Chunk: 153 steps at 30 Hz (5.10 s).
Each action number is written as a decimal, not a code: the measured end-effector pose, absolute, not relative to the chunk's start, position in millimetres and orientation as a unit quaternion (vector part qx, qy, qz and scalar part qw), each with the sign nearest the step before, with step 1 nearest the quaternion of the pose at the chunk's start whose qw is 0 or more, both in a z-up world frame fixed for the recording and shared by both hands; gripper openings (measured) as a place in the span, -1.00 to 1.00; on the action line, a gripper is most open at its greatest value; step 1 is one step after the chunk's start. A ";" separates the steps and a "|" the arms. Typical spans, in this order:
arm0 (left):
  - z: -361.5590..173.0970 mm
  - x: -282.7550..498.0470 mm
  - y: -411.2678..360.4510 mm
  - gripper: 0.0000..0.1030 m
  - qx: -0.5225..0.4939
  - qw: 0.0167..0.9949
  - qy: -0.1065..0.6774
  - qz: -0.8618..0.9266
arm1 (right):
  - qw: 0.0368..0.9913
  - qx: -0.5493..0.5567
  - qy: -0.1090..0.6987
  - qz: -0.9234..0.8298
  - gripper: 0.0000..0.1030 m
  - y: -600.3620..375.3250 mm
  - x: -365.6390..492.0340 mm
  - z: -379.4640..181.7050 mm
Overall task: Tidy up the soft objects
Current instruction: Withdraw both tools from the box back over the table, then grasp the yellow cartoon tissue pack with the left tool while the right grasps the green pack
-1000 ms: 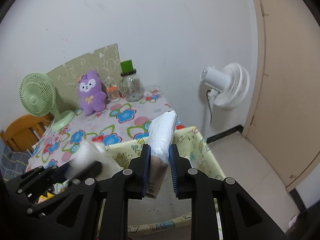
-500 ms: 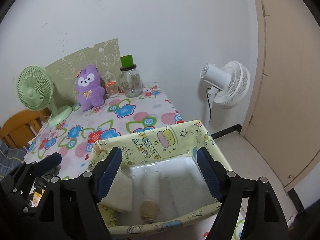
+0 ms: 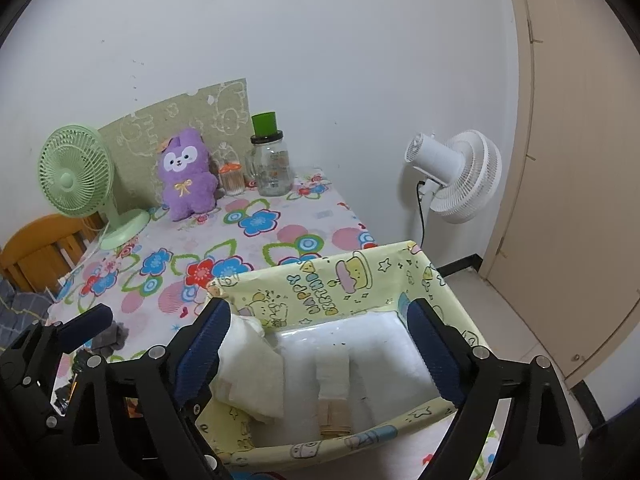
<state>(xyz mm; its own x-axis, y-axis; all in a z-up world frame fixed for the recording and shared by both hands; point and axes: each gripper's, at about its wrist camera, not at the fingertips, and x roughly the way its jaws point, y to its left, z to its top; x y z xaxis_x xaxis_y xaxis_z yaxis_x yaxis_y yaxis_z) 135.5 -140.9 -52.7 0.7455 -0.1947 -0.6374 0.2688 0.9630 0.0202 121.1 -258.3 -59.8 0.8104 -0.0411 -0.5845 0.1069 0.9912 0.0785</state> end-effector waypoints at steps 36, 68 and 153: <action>-48.9 110.8 -71.5 0.99 0.040 0.939 0.331 -0.086 | 0.957 0.027 0.289 -0.015 0.80 -186.6 95.7 -47.8; -89.8 102.4 6.0 0.99 0.024 0.933 0.356 -0.038 | 0.950 0.011 0.309 0.037 0.80 -106.0 95.9 -83.4; -143.9 103.9 25.7 -0.09 -0.015 0.912 0.408 -0.043 | 0.914 0.016 0.401 0.055 0.05 -85.0 114.1 -144.1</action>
<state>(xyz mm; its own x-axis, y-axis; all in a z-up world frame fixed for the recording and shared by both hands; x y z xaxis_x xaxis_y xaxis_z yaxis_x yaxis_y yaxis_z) 103.9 25.7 -143.9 0.6637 -0.0910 -0.7424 0.0666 0.9958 -0.0625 114.1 -85.0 -144.1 0.6721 0.1145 -0.7315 -0.0882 0.9933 0.0744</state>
